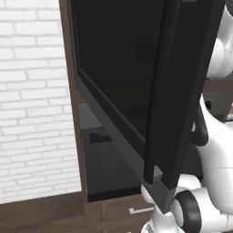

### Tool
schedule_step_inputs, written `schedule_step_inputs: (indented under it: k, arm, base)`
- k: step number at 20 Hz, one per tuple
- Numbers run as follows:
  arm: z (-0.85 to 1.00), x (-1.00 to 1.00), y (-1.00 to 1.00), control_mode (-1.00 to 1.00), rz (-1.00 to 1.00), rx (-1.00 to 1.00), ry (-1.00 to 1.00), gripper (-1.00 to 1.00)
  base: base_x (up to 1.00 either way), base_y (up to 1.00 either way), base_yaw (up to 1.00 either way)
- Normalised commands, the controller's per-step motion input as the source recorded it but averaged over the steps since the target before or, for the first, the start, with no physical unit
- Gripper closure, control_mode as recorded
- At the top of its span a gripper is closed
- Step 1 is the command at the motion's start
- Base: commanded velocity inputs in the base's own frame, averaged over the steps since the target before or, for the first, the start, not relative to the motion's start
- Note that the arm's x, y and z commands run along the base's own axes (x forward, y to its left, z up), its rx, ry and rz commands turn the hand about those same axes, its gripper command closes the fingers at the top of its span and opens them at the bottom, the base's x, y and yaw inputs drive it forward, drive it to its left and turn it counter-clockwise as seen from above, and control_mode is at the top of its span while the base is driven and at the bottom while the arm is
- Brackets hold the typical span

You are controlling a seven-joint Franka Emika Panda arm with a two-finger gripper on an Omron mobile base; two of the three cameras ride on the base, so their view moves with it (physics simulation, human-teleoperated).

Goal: Open the microwave, place the bowl with waffle inside the microwave, then close the microwave door and turn it on.

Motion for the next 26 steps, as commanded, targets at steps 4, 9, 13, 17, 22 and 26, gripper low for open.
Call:
schedule_step_inputs:
  k: [4, 9, 13, 17, 22, 26]
  arm:
    - [-0.15, -1.00, 0.39, -1.00, 0.09, -0.26, -0.09, -1.00]
    - [0.00, -1.00, 0.03, -1.00, 0.38, -0.43, -0.30, -1.00]
    - [0.00, -1.00, -0.28, -1.00, 0.42, -0.46, -0.34, -1.00]
    - [0.13, -1.00, -0.26, -1.00, 0.47, -0.48, -0.30, -1.00]
    - [0.31, -1.00, -0.06, -1.00, 0.53, -0.61, -0.27, -1.00]
    - [0.30, -1.00, -0.02, -1.00, 0.53, -0.67, -0.36, -1.00]
  base:
    - [0.00, 0.00, 0.00]
    - [0.00, 0.00, 0.00]
    - [0.00, 0.00, 0.00]
    - [0.00, 0.00, 0.00]
    - [0.00, 0.00, 0.00]
    - [0.00, 0.00, 0.00]
